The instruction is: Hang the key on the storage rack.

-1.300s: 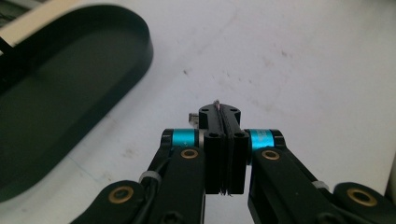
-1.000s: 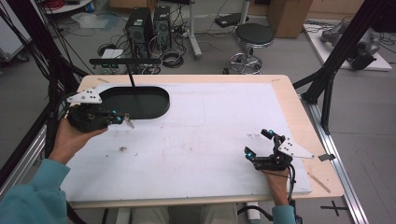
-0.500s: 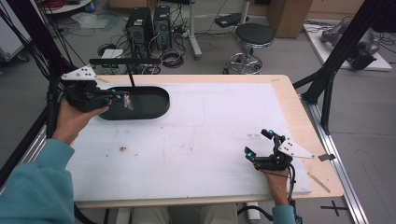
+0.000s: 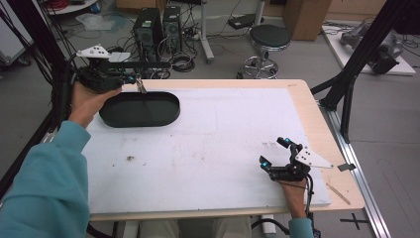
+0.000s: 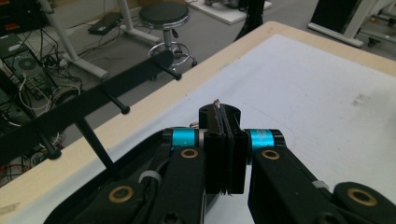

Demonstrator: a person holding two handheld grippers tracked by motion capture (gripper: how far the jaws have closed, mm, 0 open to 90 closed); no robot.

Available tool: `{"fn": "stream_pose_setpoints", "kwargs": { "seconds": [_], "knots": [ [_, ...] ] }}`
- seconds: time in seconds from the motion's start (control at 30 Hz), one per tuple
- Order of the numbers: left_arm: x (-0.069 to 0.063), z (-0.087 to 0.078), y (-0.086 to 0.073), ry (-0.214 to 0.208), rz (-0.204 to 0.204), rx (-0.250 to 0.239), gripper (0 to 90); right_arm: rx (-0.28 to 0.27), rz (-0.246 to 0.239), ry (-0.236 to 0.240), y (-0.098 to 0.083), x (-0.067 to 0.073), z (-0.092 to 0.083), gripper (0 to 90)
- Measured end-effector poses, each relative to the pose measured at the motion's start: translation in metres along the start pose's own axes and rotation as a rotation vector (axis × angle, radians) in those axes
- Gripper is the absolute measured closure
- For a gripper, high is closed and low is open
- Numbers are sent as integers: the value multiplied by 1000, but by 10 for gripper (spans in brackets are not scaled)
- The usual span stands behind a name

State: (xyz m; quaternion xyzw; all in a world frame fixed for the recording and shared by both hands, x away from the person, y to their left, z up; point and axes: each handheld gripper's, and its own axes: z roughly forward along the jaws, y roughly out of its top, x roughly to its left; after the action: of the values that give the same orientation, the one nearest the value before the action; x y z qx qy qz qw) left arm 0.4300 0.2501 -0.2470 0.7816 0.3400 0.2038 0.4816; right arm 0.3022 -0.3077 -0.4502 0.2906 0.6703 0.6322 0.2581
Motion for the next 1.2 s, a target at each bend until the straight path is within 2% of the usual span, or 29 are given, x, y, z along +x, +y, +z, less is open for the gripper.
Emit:
{"fn": "stream_pose_setpoints", "kwargs": {
  "seconds": [0.2, 0.27, 0.33, 0.7, 1.2],
  "knots": [
    [6, 15, 7, 50, -5, -13, 884, -1, -1, 0, 0, 0, 0, 6],
    [7, 19, 7, 54, -8, -18, 884, 0, 4, -1, 0, 0, 0, 6],
    [9, 24, 6, 71, -6, -8, 884, 0, 2, -1, 0, 0, 0, 6],
    [24, 46, -3, 127, -70, 10, 884, 0, 5, -1, 0, 0, 0, 6],
    [31, 61, -10, 167, -99, 49, 884, 0, 5, -2, 0, 0, 0, 6]
  ]
}}
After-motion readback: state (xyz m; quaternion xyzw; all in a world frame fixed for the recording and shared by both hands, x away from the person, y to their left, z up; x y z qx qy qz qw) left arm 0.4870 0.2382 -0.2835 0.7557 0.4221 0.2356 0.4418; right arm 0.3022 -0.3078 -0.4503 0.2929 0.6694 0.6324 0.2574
